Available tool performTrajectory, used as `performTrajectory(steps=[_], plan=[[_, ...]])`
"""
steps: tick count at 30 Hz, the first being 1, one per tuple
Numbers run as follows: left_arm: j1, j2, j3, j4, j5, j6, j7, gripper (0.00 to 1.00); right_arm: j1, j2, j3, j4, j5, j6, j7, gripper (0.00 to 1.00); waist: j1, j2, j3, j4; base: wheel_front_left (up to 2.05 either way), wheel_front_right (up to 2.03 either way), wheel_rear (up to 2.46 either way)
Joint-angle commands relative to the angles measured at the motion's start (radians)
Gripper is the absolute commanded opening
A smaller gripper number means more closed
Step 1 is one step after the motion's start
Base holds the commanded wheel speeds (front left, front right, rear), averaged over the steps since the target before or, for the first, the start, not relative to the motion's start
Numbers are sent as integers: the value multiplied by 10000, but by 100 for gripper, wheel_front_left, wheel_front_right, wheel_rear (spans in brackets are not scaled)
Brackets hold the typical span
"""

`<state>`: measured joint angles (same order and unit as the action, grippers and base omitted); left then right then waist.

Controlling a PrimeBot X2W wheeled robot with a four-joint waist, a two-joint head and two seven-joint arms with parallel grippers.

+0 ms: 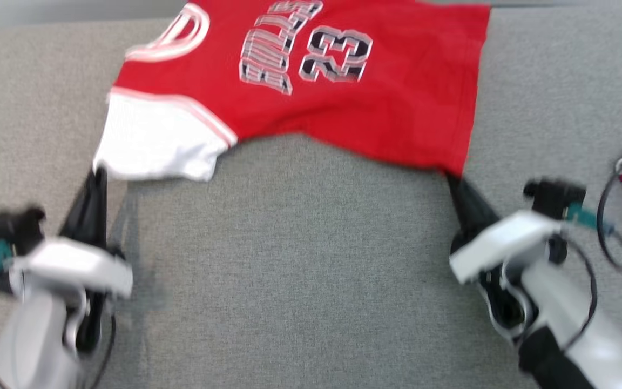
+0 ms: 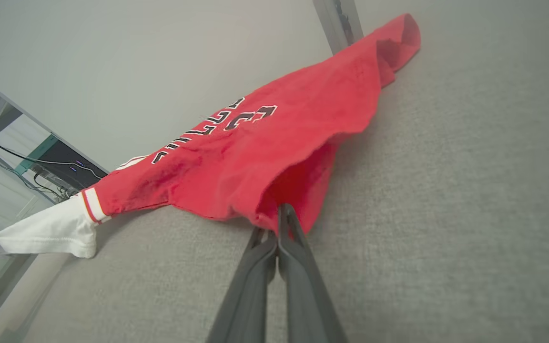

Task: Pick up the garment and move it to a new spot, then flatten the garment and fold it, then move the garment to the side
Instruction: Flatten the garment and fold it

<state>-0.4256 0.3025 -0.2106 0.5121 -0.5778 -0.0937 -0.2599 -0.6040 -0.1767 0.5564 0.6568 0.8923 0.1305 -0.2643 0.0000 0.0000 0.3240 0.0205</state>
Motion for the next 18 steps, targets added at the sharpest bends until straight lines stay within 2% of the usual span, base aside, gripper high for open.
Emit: performTrajectory(steps=[1,8,14,18], plan=[[446,62,44,-292,95,88,-34,0,382,-142,19,-190,-31,5,-9,0,0,0,-286,-72,0,0,0],[3400,259,-315,-2944,338,847,618,0,2530,-781,-12,-1228,-145,5,-11,0,0,0,-1011,96,0,0,0],[5284,618,-272,-5694,386,1849,1670,0,4143,-1205,-889,-2125,-369,5,-12,0,0,0,-1399,311,0,0,0],[6079,1057,-389,-7477,710,2385,2577,0,5219,-1413,-1407,-2728,-615,5,33,0,0,0,-1663,454,0,0,0]])
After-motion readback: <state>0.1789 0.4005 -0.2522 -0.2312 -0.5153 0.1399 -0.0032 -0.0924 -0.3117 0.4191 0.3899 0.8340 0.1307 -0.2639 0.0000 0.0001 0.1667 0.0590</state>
